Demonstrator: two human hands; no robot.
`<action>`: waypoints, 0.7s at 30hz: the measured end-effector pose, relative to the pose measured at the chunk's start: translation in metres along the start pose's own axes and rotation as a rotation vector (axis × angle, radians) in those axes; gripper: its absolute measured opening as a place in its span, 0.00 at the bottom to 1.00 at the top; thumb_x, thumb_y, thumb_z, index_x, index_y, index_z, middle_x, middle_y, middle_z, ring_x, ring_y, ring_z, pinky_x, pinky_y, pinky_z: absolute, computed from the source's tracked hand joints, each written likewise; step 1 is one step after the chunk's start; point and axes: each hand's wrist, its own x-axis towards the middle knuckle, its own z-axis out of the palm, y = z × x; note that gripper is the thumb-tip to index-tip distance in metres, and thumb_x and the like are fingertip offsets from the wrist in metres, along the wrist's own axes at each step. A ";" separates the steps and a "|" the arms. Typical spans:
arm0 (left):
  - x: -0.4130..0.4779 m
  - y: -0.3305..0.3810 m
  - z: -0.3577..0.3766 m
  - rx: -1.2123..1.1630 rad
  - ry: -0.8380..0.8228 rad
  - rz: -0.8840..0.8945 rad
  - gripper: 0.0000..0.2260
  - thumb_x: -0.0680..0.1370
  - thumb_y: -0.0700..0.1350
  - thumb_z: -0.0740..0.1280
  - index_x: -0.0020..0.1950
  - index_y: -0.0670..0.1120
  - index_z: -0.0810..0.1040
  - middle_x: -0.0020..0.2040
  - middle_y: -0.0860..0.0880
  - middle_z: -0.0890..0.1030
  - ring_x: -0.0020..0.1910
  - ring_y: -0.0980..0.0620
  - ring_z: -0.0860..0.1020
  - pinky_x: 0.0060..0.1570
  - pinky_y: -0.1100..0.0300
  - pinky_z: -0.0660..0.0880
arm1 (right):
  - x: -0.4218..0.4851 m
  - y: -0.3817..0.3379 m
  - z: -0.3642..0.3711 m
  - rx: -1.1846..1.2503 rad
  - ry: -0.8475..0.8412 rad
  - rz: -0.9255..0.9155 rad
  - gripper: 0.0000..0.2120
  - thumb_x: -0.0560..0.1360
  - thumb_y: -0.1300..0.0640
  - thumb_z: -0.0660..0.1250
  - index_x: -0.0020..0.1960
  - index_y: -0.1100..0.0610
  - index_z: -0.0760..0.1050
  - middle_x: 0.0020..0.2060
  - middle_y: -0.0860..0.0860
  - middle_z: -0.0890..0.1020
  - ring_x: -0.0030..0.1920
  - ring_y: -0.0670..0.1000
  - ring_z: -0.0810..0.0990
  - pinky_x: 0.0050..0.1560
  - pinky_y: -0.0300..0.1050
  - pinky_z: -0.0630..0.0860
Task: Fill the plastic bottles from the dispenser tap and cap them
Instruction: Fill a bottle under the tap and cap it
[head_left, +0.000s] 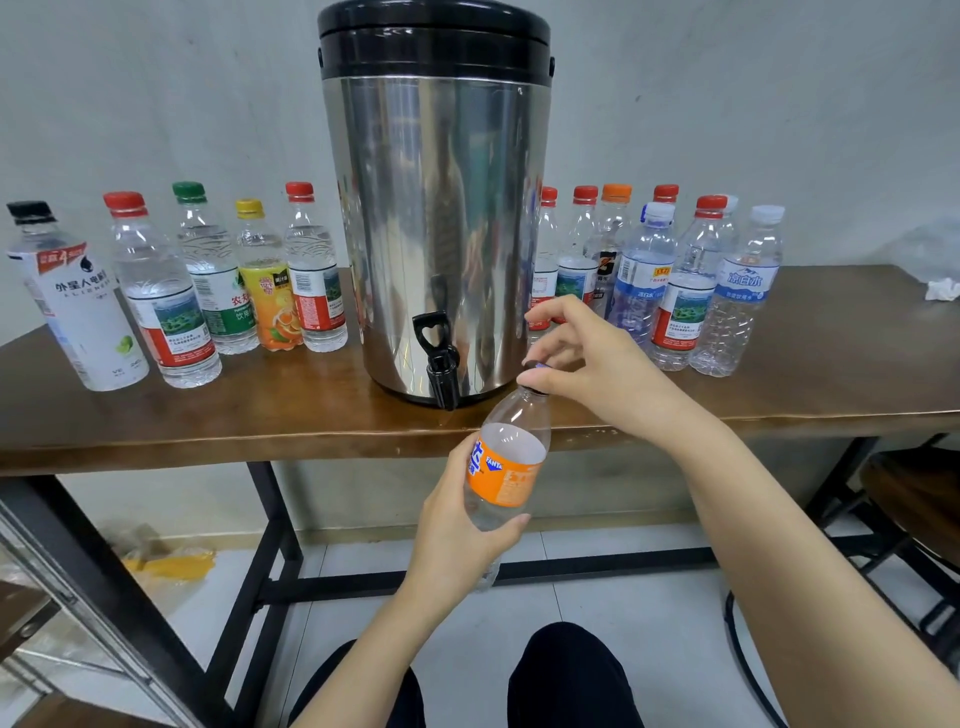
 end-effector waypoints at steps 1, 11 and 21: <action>0.000 0.000 0.001 -0.013 -0.006 -0.008 0.35 0.69 0.40 0.79 0.67 0.62 0.66 0.60 0.63 0.77 0.60 0.64 0.75 0.53 0.73 0.73 | 0.000 0.000 0.001 0.010 -0.016 -0.011 0.22 0.72 0.57 0.75 0.61 0.46 0.69 0.47 0.49 0.82 0.48 0.48 0.81 0.48 0.29 0.73; -0.006 -0.008 0.003 -0.203 -0.059 -0.144 0.29 0.69 0.46 0.79 0.67 0.55 0.72 0.57 0.57 0.81 0.58 0.56 0.79 0.56 0.60 0.78 | 0.004 0.010 0.014 0.361 -0.102 0.031 0.22 0.75 0.66 0.70 0.66 0.54 0.70 0.50 0.51 0.85 0.49 0.44 0.83 0.53 0.37 0.77; -0.009 -0.033 -0.007 -0.134 0.069 -0.316 0.27 0.68 0.42 0.80 0.63 0.51 0.73 0.54 0.53 0.82 0.51 0.57 0.81 0.46 0.70 0.76 | 0.018 0.055 0.047 0.126 0.151 0.084 0.16 0.73 0.64 0.73 0.58 0.54 0.76 0.47 0.50 0.84 0.51 0.48 0.81 0.58 0.34 0.74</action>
